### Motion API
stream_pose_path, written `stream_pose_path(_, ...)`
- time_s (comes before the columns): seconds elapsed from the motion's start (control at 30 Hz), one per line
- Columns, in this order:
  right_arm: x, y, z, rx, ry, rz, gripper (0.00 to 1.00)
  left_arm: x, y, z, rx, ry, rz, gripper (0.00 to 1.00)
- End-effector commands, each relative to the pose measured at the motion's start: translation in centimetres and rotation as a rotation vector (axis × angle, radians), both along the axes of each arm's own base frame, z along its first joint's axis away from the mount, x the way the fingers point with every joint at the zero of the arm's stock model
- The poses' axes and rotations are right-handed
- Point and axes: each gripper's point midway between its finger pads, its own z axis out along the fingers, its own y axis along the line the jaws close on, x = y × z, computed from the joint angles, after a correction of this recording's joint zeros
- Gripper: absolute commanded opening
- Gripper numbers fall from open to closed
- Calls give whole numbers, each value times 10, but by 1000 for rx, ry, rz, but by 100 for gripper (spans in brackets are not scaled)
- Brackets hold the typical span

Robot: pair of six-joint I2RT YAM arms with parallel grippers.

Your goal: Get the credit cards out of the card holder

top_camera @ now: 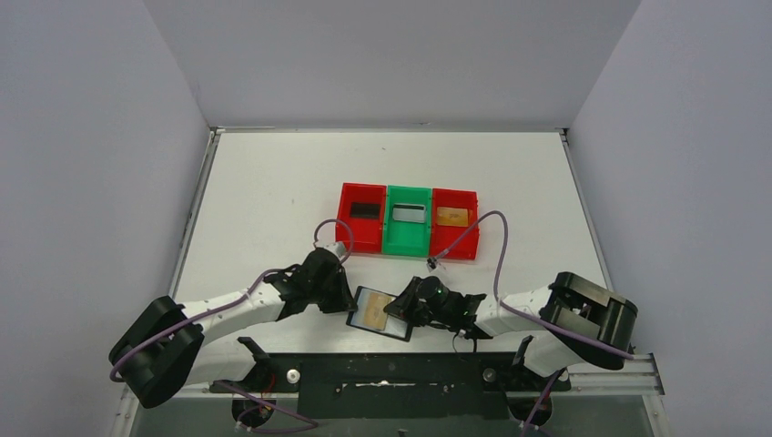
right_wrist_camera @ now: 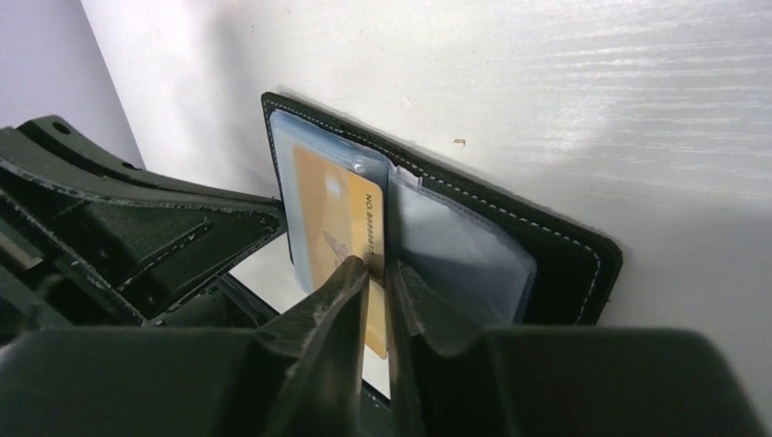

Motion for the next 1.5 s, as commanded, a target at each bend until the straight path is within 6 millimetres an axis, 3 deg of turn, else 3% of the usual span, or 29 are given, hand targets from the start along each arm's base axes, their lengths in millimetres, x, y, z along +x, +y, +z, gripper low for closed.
stream_pose_path(0.0, 10, 7, 10, 8, -33, -9, 6, 2, -5, 10, -31, -23, 5, 0)
stream_pose_path(0.1, 11, 1, 12, -1, -40, -31, 0, 6, -1, 17, -19, -48, 21, 1)
stream_pose_path(0.33, 10, -9, 10, -17, -50, -22, 0, 18, -8, 50, -79, -138, 37, 27)
stream_pose_path(0.5, 13, -11, 10, -21, -50, -20, 0, 24, -32, 76, -178, -202, -55, 31)
stream_pose_path(0.63, 14, -17, 10, -20, -49, -45, 0, 21, -55, 84, -217, -213, -151, 31)
stream_pose_path(0.8, 14, -21, 9, -18, -43, -48, 0, 19, -70, 64, -184, -160, -189, 31)
stream_pose_path(0.97, 14, -20, 8, -9, -37, -42, 1, 18, -48, 14, -11, -49, -94, 27)
stream_pose_path(1.1, 15, -17, 11, 13, -46, -38, 6, 6, -38, -7, 36, 10, -82, 24)
stream_pose_path(1.27, 19, -9, 24, 108, -81, -48, 19, -2, -30, -13, 52, 21, -66, 21)
stream_pose_path(1.47, 14, -2, 18, 129, -56, -40, 27, -5, -25, -13, 49, 25, -46, 19)
